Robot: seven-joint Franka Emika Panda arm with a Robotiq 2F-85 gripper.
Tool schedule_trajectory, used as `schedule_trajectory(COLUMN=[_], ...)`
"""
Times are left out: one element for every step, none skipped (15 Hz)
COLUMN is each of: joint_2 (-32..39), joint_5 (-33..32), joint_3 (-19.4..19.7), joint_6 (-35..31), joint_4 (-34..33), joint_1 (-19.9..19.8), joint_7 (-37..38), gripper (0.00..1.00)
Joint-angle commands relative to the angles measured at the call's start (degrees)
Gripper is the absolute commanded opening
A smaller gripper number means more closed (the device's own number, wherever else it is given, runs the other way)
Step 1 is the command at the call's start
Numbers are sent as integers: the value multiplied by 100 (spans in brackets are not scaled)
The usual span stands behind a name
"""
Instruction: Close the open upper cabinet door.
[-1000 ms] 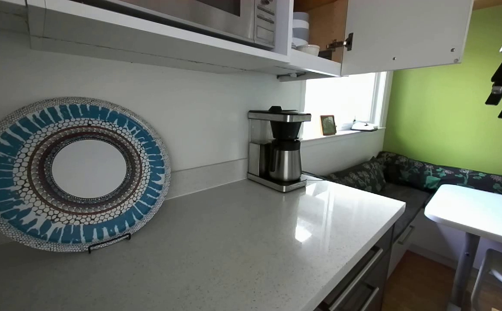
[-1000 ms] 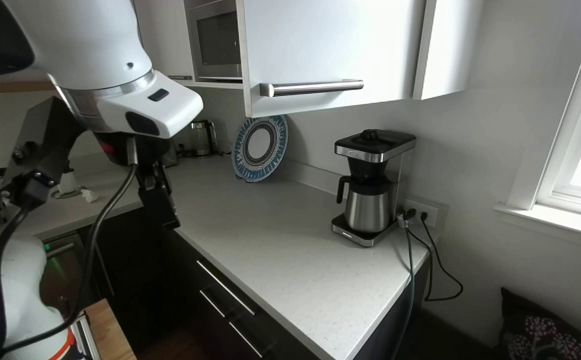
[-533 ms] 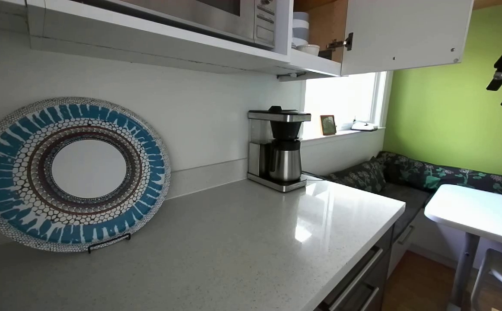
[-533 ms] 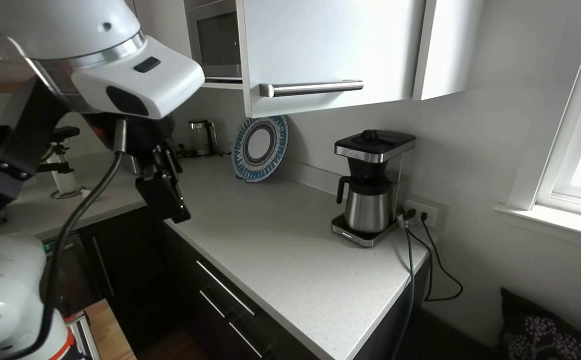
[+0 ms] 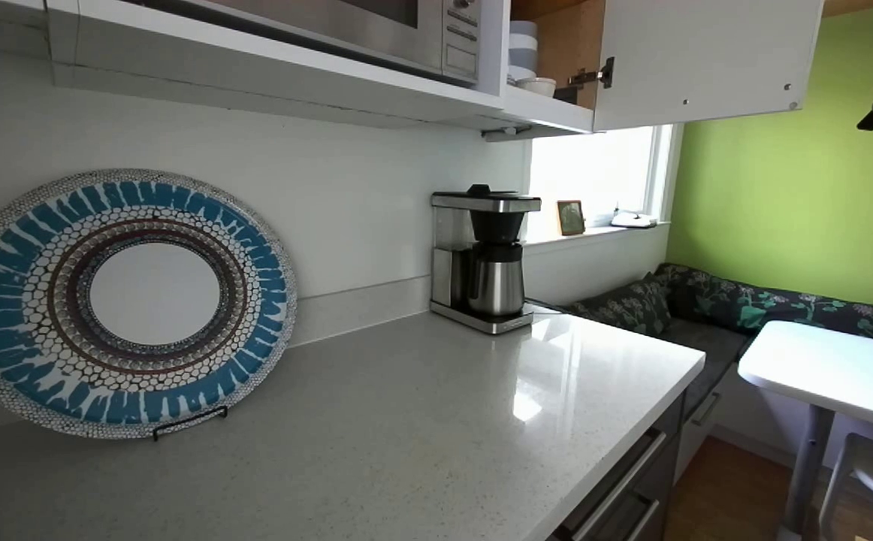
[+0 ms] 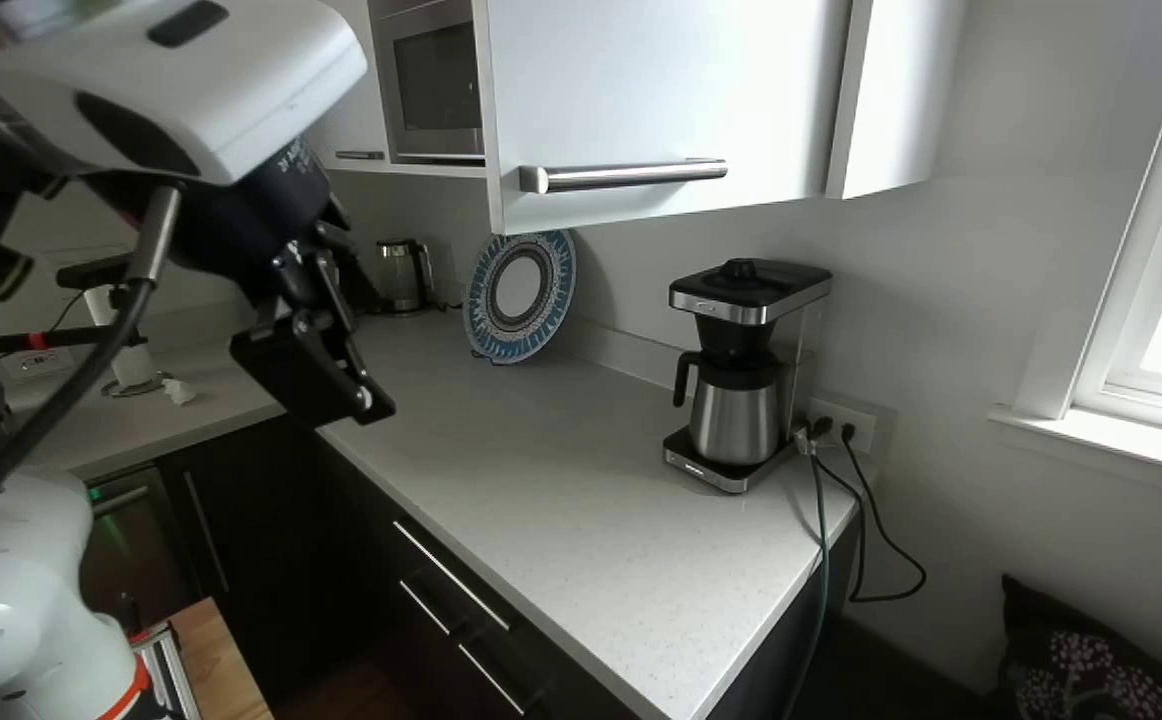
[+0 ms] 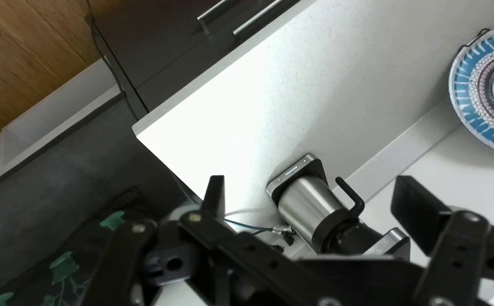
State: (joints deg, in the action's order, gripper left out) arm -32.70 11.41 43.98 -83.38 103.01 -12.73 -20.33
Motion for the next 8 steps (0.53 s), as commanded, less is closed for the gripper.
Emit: schedule_trajectory(joint_2=[320,378,442,484,474,453,384,398], joint_5=[421,497,574,640,613,616,537,546], joint_3=[311,372,447,508,500,455,383,384], joint_6=[-67,-75,-80,-64,-43,-60,-41,-40], joint_4=[-350,-400,-475,-530,-557,-539,-446,-468], joint_1=[36,29,30,41,54,24,-46,-44], joint_7=[80,112,132,118,3,24,19,20], gripper=[100,100,100,100,100,100,100,100])
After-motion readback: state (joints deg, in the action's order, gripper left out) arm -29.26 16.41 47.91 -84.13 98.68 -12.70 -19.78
